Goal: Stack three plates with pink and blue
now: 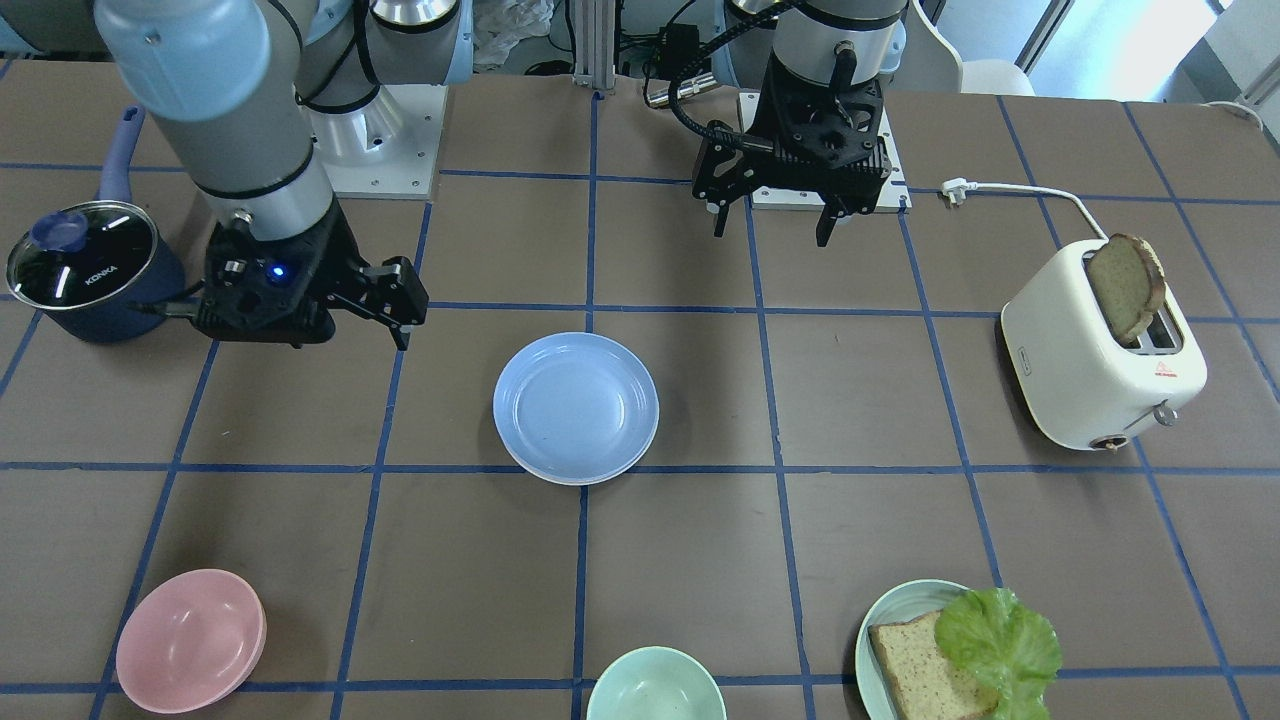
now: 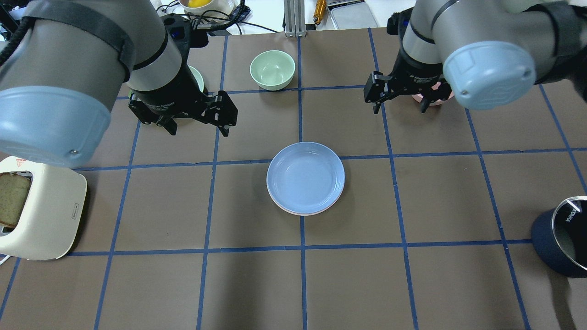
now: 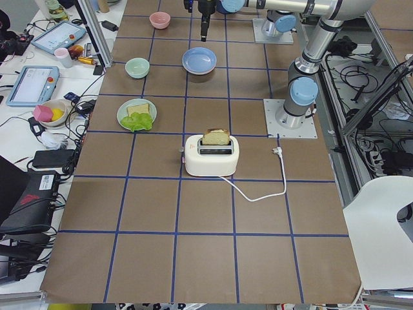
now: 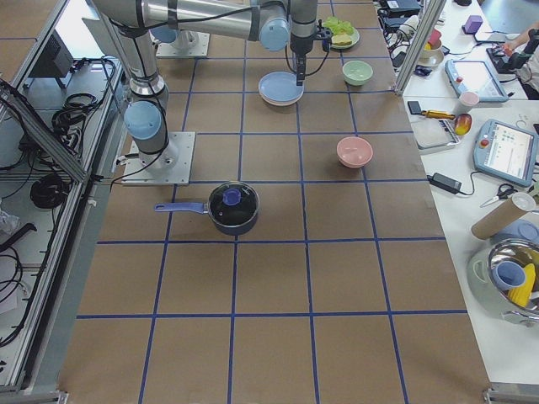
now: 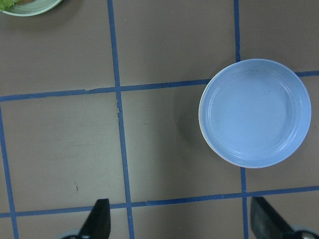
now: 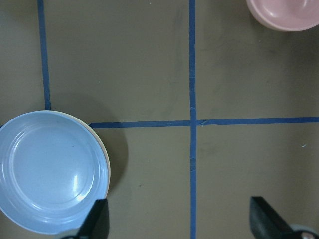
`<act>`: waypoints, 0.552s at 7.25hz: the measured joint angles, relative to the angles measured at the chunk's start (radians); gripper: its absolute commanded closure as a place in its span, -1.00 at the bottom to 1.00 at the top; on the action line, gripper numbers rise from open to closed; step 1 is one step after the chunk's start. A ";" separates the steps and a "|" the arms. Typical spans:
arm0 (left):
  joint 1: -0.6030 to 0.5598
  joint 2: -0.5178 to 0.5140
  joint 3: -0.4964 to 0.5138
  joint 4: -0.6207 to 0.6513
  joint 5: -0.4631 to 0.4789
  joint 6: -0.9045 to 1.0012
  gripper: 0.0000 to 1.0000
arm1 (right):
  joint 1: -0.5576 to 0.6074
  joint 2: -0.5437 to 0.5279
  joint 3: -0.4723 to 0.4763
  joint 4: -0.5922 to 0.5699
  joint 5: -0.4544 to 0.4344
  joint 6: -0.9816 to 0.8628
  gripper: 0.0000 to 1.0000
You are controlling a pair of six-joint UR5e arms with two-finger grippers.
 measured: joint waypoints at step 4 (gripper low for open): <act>0.022 0.001 0.000 0.000 0.002 0.002 -1.00 | -0.027 -0.102 -0.017 0.059 -0.002 -0.033 -1.00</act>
